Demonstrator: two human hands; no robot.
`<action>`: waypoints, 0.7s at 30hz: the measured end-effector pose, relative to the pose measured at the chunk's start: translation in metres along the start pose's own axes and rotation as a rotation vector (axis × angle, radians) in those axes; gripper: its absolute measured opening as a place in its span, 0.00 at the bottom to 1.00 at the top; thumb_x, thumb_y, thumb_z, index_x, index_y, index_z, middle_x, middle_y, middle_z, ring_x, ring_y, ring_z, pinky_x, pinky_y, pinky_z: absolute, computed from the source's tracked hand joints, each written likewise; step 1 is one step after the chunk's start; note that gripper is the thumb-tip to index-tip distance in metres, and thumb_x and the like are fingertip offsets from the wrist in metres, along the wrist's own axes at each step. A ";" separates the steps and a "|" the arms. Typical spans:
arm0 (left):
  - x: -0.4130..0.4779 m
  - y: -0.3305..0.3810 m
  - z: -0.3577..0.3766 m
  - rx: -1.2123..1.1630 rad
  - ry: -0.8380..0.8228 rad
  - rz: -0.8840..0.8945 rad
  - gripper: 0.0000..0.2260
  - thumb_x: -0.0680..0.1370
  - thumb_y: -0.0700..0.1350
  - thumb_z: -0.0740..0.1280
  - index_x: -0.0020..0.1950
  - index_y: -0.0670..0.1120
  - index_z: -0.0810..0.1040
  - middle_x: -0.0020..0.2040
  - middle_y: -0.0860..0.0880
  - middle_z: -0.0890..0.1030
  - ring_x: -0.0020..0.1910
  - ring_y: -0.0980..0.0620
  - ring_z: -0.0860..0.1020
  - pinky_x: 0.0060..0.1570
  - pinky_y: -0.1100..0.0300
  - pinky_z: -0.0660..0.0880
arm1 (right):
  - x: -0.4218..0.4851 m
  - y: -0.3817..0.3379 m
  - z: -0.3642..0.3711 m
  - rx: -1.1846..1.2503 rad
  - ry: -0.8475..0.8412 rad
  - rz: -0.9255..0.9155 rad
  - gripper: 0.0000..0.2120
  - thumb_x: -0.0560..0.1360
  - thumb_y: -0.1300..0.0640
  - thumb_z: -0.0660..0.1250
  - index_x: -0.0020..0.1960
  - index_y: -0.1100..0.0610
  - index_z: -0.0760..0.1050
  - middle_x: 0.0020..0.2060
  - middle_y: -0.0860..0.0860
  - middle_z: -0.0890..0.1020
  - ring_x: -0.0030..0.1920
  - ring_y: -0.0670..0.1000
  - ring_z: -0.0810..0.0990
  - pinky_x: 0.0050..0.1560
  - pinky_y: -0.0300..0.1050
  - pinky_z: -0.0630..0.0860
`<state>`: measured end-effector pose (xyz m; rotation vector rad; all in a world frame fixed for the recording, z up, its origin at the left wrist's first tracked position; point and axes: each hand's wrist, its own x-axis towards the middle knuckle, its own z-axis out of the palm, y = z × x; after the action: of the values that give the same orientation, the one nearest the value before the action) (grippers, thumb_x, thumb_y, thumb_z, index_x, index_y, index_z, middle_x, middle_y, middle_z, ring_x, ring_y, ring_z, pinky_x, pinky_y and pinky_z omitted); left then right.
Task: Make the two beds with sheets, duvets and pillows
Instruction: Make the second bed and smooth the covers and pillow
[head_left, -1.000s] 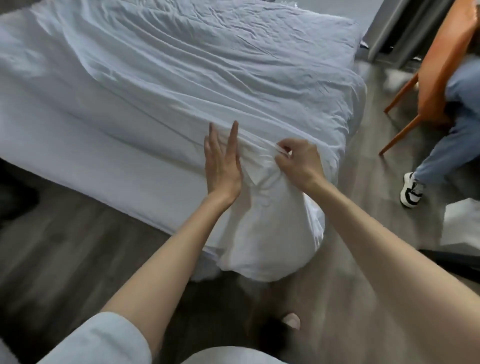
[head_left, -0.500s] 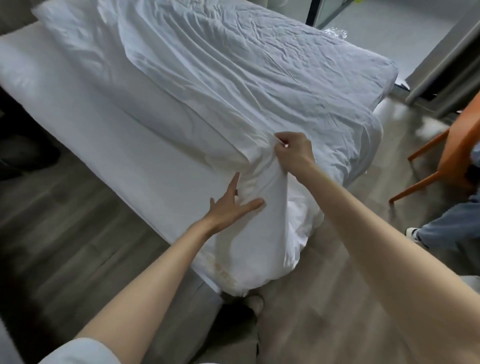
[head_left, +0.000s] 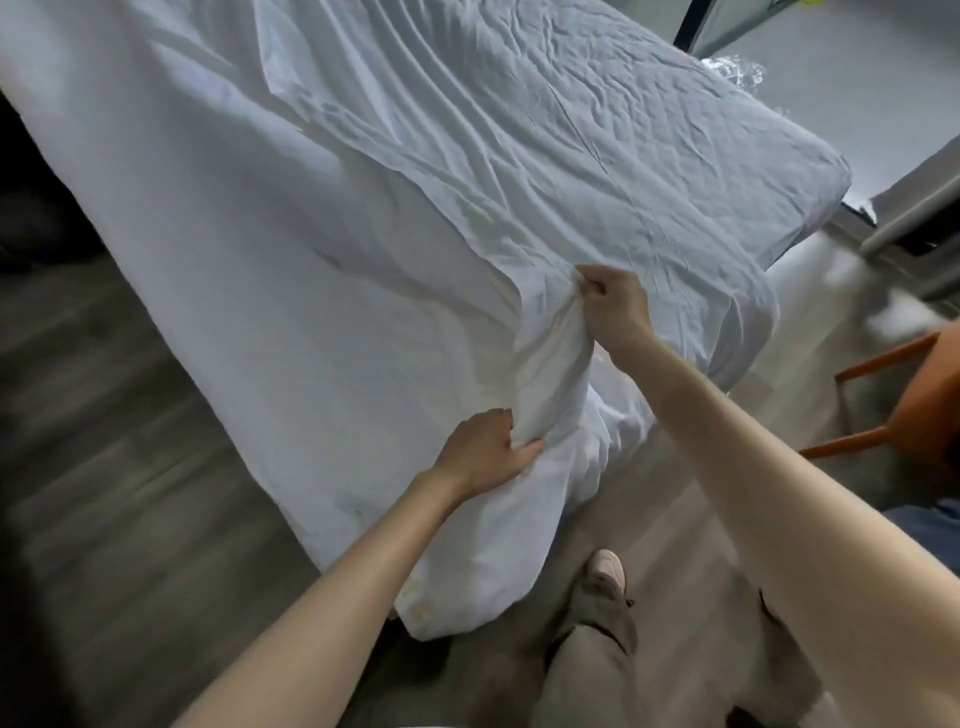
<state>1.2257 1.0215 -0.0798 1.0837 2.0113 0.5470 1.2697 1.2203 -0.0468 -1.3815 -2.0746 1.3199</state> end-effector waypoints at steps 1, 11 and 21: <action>0.007 0.014 0.011 -0.056 -0.004 0.000 0.15 0.79 0.56 0.64 0.40 0.47 0.69 0.36 0.53 0.71 0.39 0.49 0.72 0.40 0.58 0.65 | 0.011 0.007 -0.007 -0.009 -0.019 0.004 0.18 0.72 0.68 0.53 0.43 0.52 0.79 0.34 0.42 0.71 0.40 0.47 0.68 0.35 0.33 0.64; 0.108 0.179 0.127 -0.126 0.045 -0.235 0.10 0.74 0.44 0.64 0.37 0.43 0.65 0.42 0.44 0.72 0.47 0.39 0.77 0.43 0.60 0.66 | 0.098 0.053 -0.121 0.046 -0.233 -0.065 0.15 0.69 0.68 0.55 0.28 0.53 0.66 0.24 0.41 0.61 0.27 0.44 0.60 0.27 0.37 0.59; 0.183 0.201 0.202 -0.205 -0.122 -0.281 0.21 0.82 0.45 0.60 0.75 0.47 0.66 0.73 0.44 0.68 0.68 0.45 0.71 0.63 0.59 0.66 | 0.144 0.218 -0.209 -0.128 -0.469 0.207 0.17 0.81 0.58 0.60 0.69 0.56 0.72 0.62 0.55 0.77 0.55 0.52 0.76 0.53 0.43 0.73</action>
<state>1.4256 1.2863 -0.1469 0.6810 1.9111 0.5124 1.4628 1.4731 -0.1483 -1.4831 -2.3966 1.7647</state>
